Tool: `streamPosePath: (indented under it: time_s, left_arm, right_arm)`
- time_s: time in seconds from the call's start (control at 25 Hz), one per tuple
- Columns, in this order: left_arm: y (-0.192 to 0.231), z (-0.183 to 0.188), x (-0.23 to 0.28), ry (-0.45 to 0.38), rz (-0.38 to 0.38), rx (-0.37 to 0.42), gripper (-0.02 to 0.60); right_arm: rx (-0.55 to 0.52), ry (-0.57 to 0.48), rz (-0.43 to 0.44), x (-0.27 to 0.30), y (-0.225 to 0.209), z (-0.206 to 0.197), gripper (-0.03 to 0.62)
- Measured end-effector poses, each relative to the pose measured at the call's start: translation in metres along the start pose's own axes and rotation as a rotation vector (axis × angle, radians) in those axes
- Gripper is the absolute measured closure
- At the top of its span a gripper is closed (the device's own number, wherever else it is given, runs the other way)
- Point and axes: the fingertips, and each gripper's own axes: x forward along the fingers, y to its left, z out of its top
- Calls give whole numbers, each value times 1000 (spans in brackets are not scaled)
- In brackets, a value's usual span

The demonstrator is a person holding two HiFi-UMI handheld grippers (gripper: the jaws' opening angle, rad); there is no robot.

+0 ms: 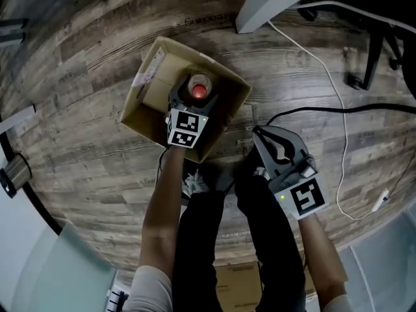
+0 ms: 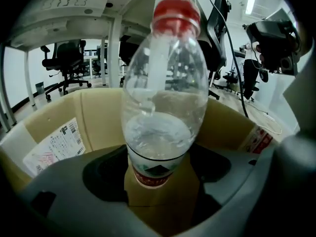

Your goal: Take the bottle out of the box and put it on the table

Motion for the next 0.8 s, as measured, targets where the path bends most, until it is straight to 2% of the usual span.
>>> streamPosePath:
  time_s: [0.16,0.24,0.48,0.56,0.8]
  left_arm:
    - [9,-1,16,-31,38,34,197]
    - [11,2,16,-39,50,40,256]
    - [9,12,-6,-34,54,37,270]
    - [6,23,-18,-37,57,40,270]
    - [-1,83,-70,-29,32,62,271]
  right_arm:
    - [2,-9,-13,8,-6,-15,554]
    - [11,4,-23,6,-7,-21,554]
    - [25,-10,-61,-13,-6,-12,554]
    - [35,-17,-70,-23,-4,-11,554]
    - [59,6,-91,-42,6,43,554]
